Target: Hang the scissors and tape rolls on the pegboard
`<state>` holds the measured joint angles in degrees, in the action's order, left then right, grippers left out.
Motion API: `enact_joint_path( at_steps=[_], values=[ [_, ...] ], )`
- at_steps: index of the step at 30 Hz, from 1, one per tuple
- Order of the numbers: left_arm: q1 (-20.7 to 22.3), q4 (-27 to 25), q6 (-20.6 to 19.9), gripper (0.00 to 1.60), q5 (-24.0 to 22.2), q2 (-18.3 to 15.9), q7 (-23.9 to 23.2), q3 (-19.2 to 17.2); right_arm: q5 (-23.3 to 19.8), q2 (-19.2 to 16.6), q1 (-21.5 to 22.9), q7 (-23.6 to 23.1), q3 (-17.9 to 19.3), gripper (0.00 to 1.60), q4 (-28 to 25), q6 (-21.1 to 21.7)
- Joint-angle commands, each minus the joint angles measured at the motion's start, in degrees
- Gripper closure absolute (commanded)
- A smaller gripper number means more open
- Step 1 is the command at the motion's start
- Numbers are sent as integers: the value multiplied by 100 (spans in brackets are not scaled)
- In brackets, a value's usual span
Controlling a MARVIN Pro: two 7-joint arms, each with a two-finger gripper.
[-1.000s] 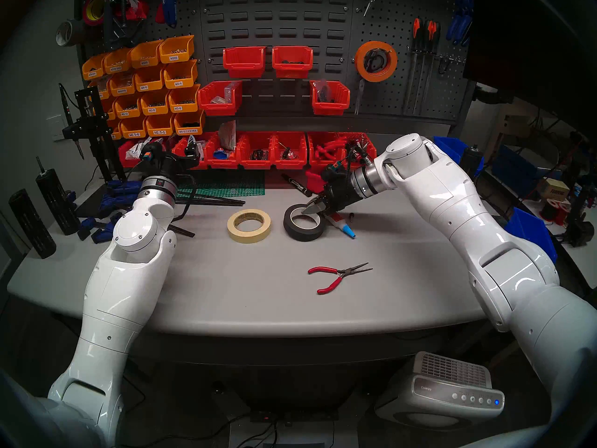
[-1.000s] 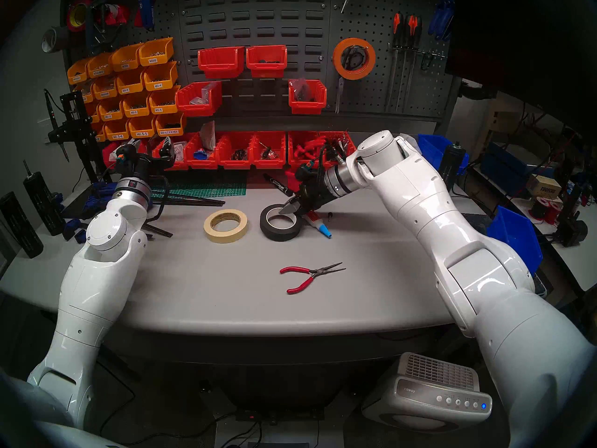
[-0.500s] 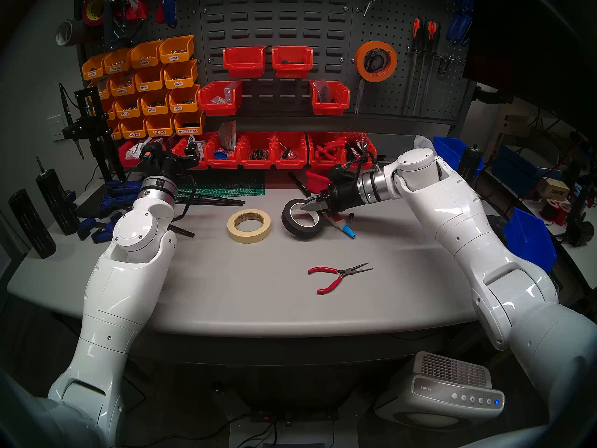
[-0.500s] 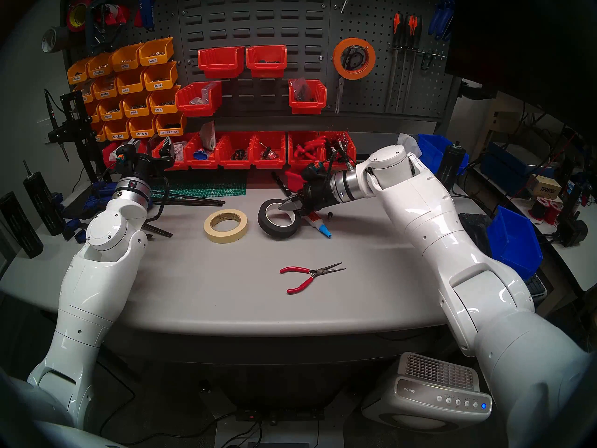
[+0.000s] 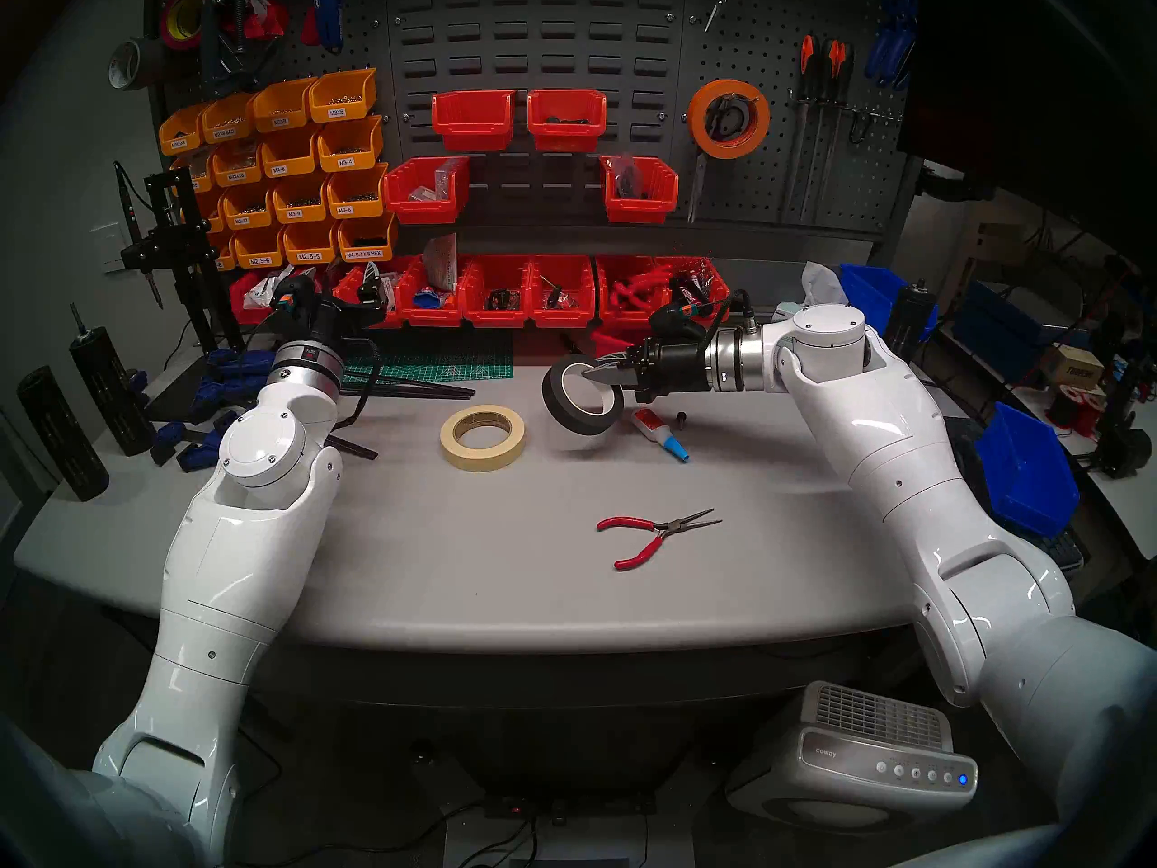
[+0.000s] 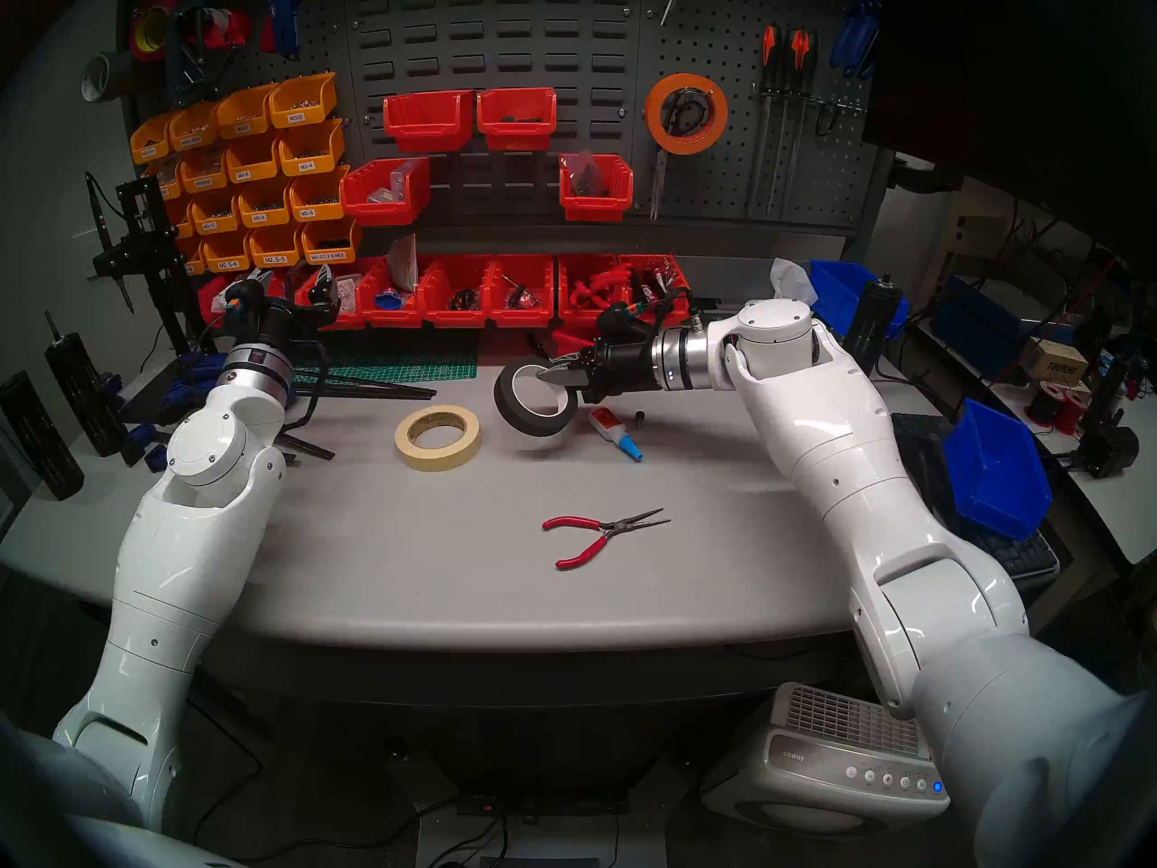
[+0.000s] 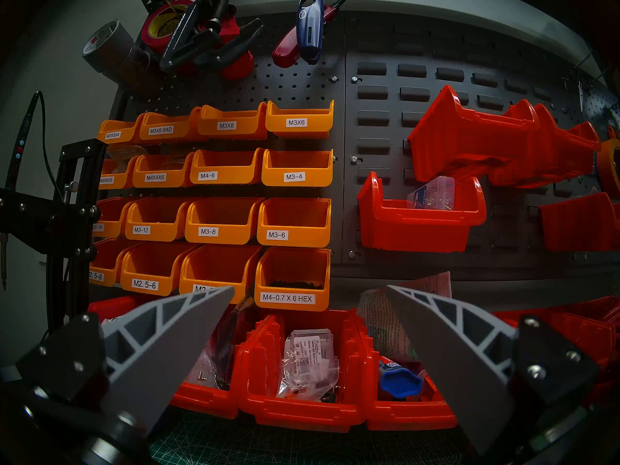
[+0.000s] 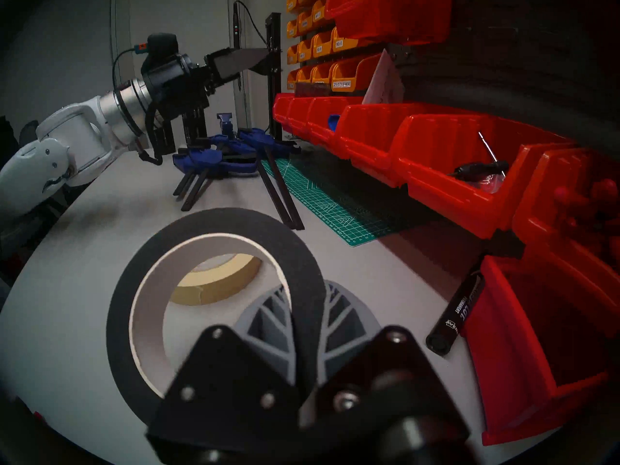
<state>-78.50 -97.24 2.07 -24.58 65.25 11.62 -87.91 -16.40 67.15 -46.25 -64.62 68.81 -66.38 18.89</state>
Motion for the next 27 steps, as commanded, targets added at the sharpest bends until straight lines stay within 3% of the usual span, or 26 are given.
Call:
enact_joint_path(
  at_steps=[1, 12, 27],
  values=[
    [203, -172, 96, 0, 2, -7, -10, -51, -357, 95, -272, 240, 466, 160, -461, -224],
    [201, -172, 90, 0, 2, -9, -10, -51, -738, 444, -725, 583, 1073, 160, -682, -1234],
    [202, -172, 91, 0, 2, -8, -10, -51, -1036, 944, -849, 891, 1595, 160, -503, -2636]
  ],
)
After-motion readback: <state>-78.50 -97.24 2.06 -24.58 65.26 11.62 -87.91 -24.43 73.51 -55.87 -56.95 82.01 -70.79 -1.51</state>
